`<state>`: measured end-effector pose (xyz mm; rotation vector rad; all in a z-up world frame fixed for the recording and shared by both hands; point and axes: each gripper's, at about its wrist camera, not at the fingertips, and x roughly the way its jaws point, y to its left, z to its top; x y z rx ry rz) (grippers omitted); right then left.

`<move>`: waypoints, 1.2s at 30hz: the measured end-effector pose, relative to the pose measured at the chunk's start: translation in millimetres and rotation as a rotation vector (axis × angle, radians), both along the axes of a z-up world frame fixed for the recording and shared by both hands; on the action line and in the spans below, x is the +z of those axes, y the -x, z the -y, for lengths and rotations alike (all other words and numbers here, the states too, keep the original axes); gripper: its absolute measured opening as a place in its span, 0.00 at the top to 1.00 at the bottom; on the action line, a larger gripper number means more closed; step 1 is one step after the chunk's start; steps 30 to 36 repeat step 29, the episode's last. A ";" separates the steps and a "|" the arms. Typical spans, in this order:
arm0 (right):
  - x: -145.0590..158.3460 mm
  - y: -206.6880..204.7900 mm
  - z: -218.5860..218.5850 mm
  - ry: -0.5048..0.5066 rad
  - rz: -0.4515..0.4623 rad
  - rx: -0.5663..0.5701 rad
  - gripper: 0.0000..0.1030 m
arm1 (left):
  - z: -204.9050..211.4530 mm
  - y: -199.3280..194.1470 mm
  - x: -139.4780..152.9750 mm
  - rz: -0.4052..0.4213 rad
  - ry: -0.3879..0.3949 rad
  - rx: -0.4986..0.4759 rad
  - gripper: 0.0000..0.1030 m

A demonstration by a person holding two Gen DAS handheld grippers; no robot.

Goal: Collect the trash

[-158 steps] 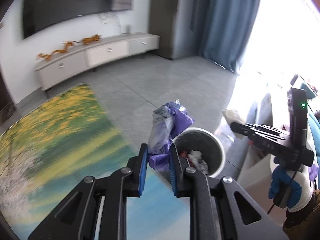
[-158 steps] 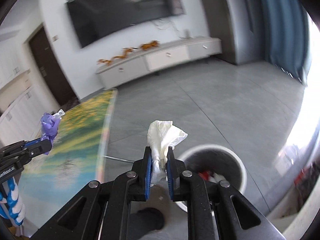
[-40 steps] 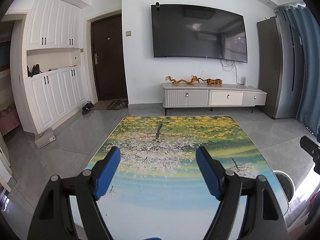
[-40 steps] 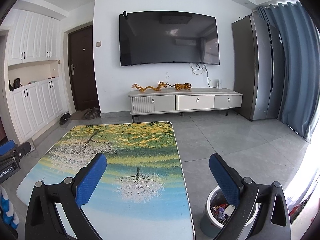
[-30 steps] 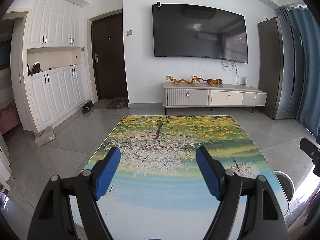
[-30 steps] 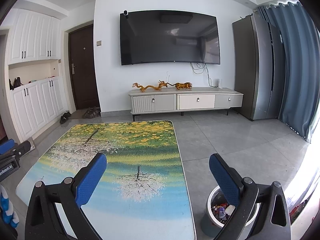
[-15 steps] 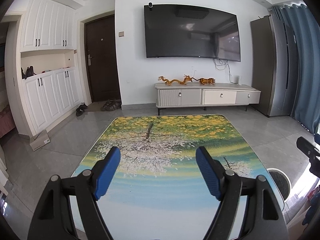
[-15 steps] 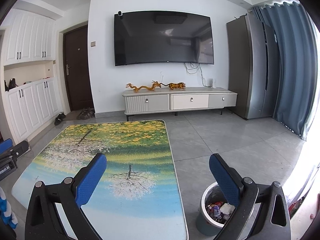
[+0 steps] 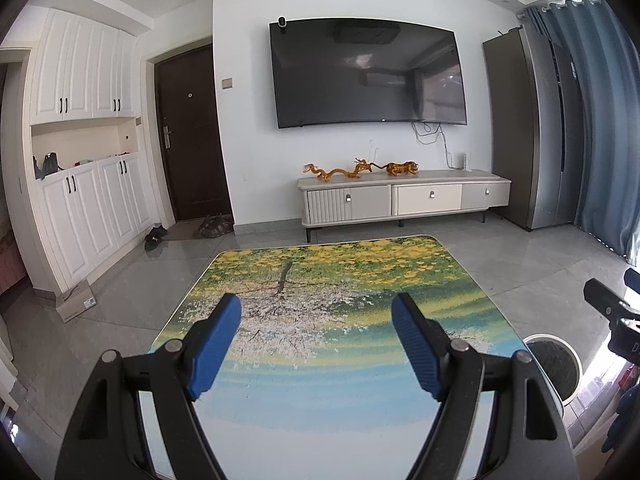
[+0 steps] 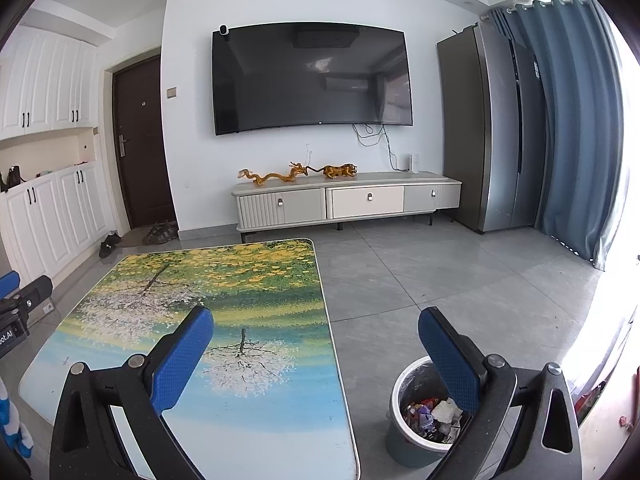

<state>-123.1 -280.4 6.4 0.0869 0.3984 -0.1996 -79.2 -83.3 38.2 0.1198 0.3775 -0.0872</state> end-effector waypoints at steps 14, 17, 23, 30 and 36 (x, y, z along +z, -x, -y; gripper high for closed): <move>-6.4 -1.1 3.5 -0.001 -0.019 -0.015 0.00 | 16.6 -1.8 0.3 0.001 -0.011 -0.044 0.26; -6.7 -0.8 3.5 0.000 -0.022 -0.016 0.00 | 16.6 -2.1 -1.6 -0.008 -0.008 -0.048 0.26; -6.6 -0.4 3.5 0.000 -0.021 -0.020 0.00 | 16.0 -3.4 -3.3 -0.018 -0.004 -0.051 0.26; -6.4 0.4 3.2 0.002 -0.020 -0.022 0.00 | 15.8 -1.8 -4.4 -0.022 -0.001 -0.054 0.26; -6.4 0.4 3.2 0.002 -0.020 -0.022 0.00 | 15.8 -1.8 -4.4 -0.022 -0.001 -0.054 0.26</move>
